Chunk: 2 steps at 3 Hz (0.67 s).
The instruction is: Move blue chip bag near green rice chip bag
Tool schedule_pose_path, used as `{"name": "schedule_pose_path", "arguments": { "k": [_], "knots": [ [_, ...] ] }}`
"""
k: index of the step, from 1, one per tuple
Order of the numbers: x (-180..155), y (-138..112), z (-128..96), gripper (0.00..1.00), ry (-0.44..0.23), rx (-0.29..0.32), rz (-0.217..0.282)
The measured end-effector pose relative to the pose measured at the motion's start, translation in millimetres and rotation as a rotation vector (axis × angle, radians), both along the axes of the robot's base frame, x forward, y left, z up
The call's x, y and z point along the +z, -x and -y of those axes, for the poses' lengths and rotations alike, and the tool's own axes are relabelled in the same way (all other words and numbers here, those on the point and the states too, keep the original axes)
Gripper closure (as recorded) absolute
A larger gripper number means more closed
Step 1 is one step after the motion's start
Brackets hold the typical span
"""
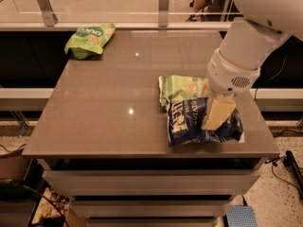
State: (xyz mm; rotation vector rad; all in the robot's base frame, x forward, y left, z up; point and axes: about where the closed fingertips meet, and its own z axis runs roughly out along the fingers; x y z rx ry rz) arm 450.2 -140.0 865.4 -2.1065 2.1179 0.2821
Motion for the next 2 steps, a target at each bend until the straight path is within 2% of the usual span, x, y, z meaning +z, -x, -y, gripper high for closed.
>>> {"name": "schedule_pose_path", "arguments": {
  "k": [1, 2],
  "knots": [
    [15, -12, 2, 1.00, 0.001, 0.004, 0.000],
    [32, -23, 7, 1.00, 0.006, -0.003, 0.028]
  ]
}}
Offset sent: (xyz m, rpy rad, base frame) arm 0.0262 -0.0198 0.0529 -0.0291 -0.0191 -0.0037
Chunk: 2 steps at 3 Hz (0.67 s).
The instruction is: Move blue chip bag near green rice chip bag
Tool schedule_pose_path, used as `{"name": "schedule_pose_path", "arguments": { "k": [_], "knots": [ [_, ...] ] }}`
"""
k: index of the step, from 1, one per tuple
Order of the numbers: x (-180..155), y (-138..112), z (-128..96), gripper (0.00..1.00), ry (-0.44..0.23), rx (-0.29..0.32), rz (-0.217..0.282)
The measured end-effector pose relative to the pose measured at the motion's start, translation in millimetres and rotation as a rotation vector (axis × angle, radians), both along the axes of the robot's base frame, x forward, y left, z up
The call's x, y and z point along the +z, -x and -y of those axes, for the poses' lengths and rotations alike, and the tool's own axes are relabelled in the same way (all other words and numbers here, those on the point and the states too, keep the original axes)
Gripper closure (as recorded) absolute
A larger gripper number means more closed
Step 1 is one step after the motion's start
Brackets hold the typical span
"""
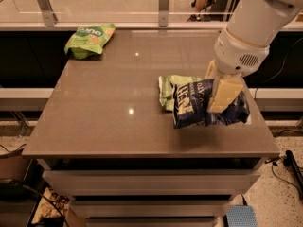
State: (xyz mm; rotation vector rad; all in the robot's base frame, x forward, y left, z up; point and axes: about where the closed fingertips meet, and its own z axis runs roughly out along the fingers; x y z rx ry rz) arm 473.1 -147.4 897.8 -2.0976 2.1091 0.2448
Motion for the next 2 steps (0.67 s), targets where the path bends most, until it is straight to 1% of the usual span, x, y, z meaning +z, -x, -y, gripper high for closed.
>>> {"name": "schedule_pose_path", "arguments": {
  "k": [1, 2],
  "knots": [
    [23, -17, 8, 1.00, 0.021, -0.042, 0.078],
    [46, -39, 18, 1.00, 0.049, -0.111, 0.180]
  ]
}}
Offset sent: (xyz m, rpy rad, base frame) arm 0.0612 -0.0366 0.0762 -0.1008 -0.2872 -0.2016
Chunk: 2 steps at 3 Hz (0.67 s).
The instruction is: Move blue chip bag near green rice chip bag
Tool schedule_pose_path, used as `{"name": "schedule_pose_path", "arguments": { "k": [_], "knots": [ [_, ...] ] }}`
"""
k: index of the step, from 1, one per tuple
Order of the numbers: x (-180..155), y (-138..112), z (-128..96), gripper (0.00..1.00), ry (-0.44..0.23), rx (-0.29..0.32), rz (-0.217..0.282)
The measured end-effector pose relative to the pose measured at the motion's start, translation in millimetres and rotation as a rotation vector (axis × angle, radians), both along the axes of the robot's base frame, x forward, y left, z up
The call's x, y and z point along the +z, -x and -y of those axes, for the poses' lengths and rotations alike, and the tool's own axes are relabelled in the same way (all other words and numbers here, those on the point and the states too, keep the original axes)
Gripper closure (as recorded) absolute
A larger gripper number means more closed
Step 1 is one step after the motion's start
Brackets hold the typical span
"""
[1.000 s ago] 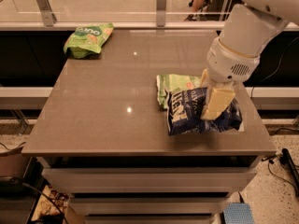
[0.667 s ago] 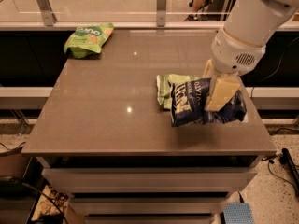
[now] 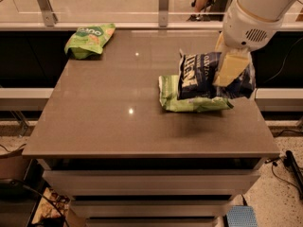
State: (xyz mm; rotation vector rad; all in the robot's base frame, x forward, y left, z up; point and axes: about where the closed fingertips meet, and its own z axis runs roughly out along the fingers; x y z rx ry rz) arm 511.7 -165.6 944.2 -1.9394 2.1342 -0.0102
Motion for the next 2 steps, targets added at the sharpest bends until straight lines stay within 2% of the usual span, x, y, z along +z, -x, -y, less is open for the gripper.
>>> {"name": "schedule_pose_path", "arguments": {
  "k": [1, 2],
  "knots": [
    [22, -25, 7, 1.00, 0.026, -0.050, 0.095],
    [37, -55, 7, 1.00, 0.048, -0.069, 0.173]
  ]
}}
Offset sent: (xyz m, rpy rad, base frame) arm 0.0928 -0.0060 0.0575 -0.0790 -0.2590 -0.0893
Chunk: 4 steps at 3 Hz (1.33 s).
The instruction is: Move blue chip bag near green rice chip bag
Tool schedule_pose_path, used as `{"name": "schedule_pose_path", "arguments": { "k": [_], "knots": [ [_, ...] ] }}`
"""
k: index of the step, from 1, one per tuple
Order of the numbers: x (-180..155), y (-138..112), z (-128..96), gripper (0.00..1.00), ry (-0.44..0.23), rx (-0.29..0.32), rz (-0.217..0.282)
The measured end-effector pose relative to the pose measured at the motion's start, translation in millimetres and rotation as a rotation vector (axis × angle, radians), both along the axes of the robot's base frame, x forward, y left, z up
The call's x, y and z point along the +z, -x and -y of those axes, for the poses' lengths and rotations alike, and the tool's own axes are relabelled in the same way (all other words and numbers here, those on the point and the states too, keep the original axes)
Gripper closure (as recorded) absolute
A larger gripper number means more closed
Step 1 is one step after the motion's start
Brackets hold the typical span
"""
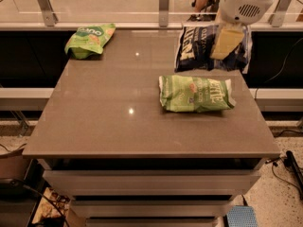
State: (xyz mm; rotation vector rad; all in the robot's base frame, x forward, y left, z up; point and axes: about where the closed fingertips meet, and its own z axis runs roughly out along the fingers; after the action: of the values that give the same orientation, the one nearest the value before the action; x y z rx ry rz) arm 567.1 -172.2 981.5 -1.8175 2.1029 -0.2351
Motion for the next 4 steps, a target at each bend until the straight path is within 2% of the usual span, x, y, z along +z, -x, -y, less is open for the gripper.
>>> {"name": "schedule_pose_path", "arguments": {
  "k": [1, 2, 3, 4],
  "knots": [
    [14, -33, -9, 1.00, -0.009, 0.024, 0.106],
    [14, -33, -9, 1.00, -0.009, 0.024, 0.106],
    [14, -43, -15, 1.00, 0.009, 0.037, 0.117],
    [19, -69, -29, 1.00, 0.034, 0.069, 0.154]
  ]
}}
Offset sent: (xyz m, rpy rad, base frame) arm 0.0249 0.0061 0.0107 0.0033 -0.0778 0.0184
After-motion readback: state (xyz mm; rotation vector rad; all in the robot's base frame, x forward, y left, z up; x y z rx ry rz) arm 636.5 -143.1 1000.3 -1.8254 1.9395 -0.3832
